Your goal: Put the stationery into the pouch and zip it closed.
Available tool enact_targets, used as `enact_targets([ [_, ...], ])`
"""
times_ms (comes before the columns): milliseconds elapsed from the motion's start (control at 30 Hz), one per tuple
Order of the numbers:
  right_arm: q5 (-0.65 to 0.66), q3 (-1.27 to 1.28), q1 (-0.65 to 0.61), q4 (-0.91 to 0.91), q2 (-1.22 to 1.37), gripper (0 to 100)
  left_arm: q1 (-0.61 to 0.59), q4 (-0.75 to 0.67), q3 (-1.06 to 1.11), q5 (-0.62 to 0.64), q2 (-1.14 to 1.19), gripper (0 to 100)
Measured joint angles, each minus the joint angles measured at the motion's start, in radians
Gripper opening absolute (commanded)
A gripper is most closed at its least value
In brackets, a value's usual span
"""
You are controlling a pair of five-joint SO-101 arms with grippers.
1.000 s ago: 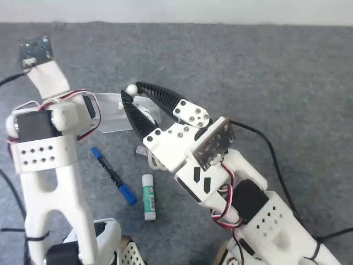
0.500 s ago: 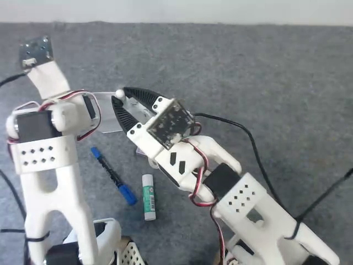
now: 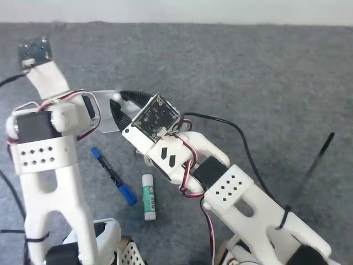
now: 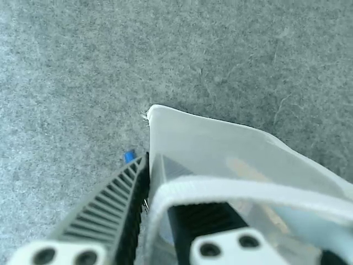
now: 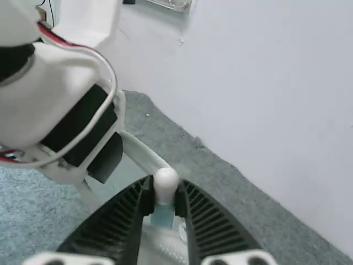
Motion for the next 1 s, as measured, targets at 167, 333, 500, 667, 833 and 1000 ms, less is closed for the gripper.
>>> enact_targets([
  [167, 0.009, -0.003, 0.0, -0.017, 0.023, 0.6, -0.002, 0.0, 0.0, 0.0, 0.0, 1],
  [333, 0.046, -0.005, 0.0, -0.025, 0.035, 0.6, -0.003, 0.0, 0.002, 0.0, 0.0, 1],
  [500, 0.049, -0.017, -0.002, -0.026, 0.054, 1.5, -0.006, 0.0, 0.003, 0.0, 0.0, 1],
  [667, 0.049, -0.015, -0.002, -0.026, 0.055, 11.7, -0.006, 0.0, 0.003, 0.0, 0.0, 1],
  [833, 0.049, -0.012, -0.002, -0.026, 0.055, 13.5, 0.0, -0.002, 0.003, -0.003, 0.0, 1],
  [1000, 0.049, -0.014, -0.002, -0.017, 0.055, 13.5, 0.0, -0.002, 0.003, -0.003, 0.0, 1],
])
